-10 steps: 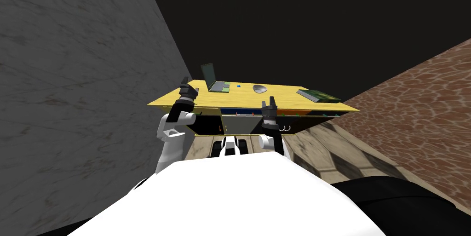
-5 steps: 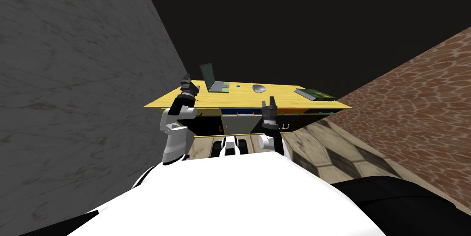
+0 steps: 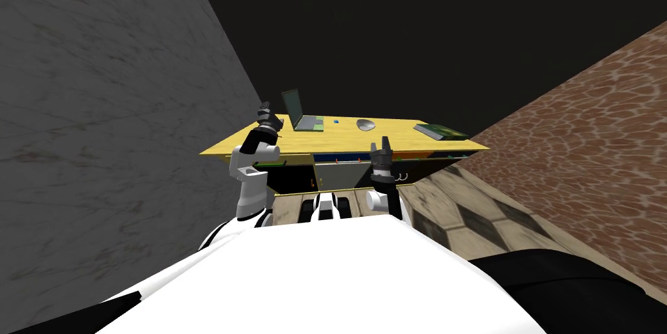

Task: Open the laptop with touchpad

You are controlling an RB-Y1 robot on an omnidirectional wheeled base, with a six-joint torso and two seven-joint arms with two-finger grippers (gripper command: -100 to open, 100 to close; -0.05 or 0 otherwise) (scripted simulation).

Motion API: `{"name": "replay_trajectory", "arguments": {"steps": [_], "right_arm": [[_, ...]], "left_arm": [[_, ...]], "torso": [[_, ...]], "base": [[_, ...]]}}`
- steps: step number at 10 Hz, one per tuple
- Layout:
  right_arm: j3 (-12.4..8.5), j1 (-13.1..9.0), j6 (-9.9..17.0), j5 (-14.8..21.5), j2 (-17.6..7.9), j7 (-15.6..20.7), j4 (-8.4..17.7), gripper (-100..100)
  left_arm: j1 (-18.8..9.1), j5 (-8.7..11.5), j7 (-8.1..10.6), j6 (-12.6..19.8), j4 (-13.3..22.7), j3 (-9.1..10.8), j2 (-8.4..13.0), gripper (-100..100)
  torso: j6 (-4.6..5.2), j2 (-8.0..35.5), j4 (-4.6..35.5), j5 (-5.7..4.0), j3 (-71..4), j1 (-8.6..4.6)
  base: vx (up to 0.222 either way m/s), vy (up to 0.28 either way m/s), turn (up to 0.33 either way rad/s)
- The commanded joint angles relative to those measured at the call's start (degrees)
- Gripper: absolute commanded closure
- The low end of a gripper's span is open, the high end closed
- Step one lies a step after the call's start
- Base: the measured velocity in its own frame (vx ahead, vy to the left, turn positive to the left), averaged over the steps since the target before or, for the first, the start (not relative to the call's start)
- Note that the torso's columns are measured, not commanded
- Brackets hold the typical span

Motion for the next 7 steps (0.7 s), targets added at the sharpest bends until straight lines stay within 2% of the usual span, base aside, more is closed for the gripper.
{"name": "replay_trajectory", "arguments": {"steps": [1,2,3,4,5,6,7], "right_arm": [[0.00,0.00,0.00,0.00,0.00,0.00,0.00,0],[0.00,0.00,0.00,0.00,0.00,0.00,0.00,0],[0.00,0.00,0.00,0.00,0.00,0.00,0.00,0],[0.00,0.00,0.00,0.00,0.00,0.00,0.00,0],[0.00,0.00,0.00,0.00,0.00,0.00,0.00,0],[0.00,0.00,0.00,0.00,0.00,0.00,0.00,0],[0.00,0.00,0.00,0.00,0.00,0.00,0.00,0]], "left_arm": [[-2.78,-0.63,1.48,3.35,1.28,0.54,-0.37,-100],[-5.20,-1.18,2.73,5.51,2.44,1.01,-0.71,-100],[-5.26,-1.18,2.73,6.02,2.44,1.01,-0.71,-100],[-7.71,-1.72,3.97,8.18,3.60,1.48,-1.04,-100],[-7.71,-1.72,3.97,8.67,3.60,1.48,-1.04,-100],[-10.11,-2.25,5.19,10.88,4.75,1.93,-1.37,-100],[-10.11,-2.25,5.19,11.28,4.75,1.93,-1.37,-100]], "torso": [[0.03,-0.01,0.00,-0.01,-0.01,0.00],[0.00,0.00,0.00,0.00,0.00,-0.01],[0.03,0.01,0.01,-0.01,0.00,0.00],[0.00,0.01,0.00,0.00,0.01,-0.01],[0.03,-0.01,0.00,-0.01,-0.01,0.00],[0.00,0.00,0.00,0.00,0.00,0.00],[0.02,0.00,0.00,0.00,0.00,0.02]], "base": [[0.004,0.035,-0.039],[-0.001,0.038,-0.078],[0.001,0.035,-0.043],[0.004,0.039,-0.077],[0.002,0.035,-0.046],[0.003,0.042,-0.071],[0.001,0.035,-0.051]]}}
